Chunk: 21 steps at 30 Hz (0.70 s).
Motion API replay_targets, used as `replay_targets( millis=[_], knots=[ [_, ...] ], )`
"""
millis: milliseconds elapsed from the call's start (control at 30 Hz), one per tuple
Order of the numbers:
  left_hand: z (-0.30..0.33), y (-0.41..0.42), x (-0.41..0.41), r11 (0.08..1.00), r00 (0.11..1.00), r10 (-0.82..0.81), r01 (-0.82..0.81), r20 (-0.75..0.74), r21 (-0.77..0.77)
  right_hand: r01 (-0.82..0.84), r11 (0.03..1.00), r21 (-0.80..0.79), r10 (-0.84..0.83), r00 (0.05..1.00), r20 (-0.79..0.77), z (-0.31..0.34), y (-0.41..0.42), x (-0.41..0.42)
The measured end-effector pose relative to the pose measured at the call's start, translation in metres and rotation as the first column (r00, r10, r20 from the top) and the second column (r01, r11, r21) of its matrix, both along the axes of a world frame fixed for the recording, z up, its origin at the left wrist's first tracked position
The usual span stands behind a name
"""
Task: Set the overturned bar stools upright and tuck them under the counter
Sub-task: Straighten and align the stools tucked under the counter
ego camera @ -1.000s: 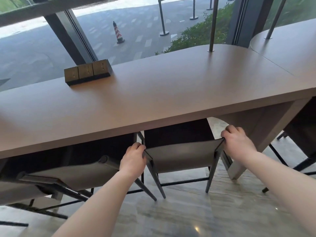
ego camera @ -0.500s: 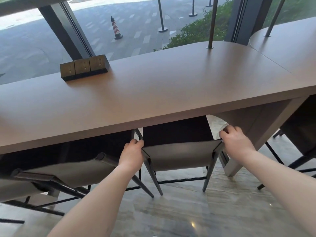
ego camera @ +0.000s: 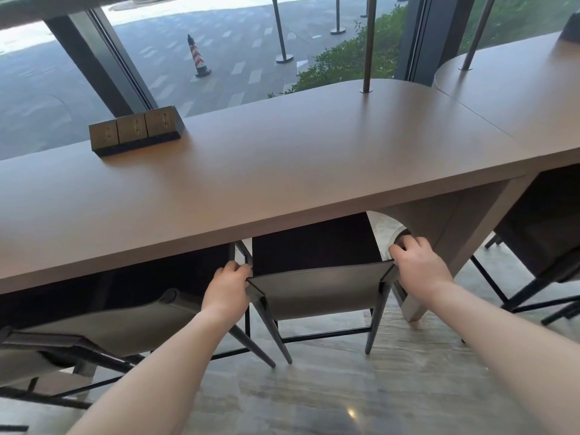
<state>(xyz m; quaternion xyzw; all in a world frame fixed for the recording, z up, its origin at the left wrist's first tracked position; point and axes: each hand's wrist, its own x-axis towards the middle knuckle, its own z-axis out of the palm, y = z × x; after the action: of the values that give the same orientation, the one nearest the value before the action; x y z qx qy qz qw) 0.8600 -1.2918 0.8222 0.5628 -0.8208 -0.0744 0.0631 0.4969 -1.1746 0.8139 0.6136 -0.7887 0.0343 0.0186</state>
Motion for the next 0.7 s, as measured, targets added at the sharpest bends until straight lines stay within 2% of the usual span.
replay_targets(
  millis=[333,500,567,633,700],
  knots=[
    [0.001,0.002,0.002,1.000,1.000,0.007,-0.007,-0.002,0.009,-0.028,0.999,-0.031,0.028,1.000,0.003,-0.001,0.002,-0.002],
    [0.011,-0.003,0.004,0.998,0.999,0.011,-0.014,0.050,0.067,-0.030,0.999,0.017,0.031,0.996,-0.083,0.005,0.000,0.001],
    [0.017,0.000,0.002,0.995,0.998,0.038,-0.033,-0.051,0.098,-0.014,0.999,0.040,0.017,0.996,-0.085,0.010,-0.001,0.005],
    [0.024,0.005,-0.004,0.984,0.965,0.093,-0.052,-0.245,0.169,-0.019,0.999,0.036,0.020,0.999,-0.028,0.013,-0.001,0.013],
    [0.033,0.012,-0.012,0.967,0.882,0.156,-0.045,-0.445,0.249,-0.026,0.998,-0.050,0.033,0.986,0.160,0.018,0.001,0.027]
  ],
)
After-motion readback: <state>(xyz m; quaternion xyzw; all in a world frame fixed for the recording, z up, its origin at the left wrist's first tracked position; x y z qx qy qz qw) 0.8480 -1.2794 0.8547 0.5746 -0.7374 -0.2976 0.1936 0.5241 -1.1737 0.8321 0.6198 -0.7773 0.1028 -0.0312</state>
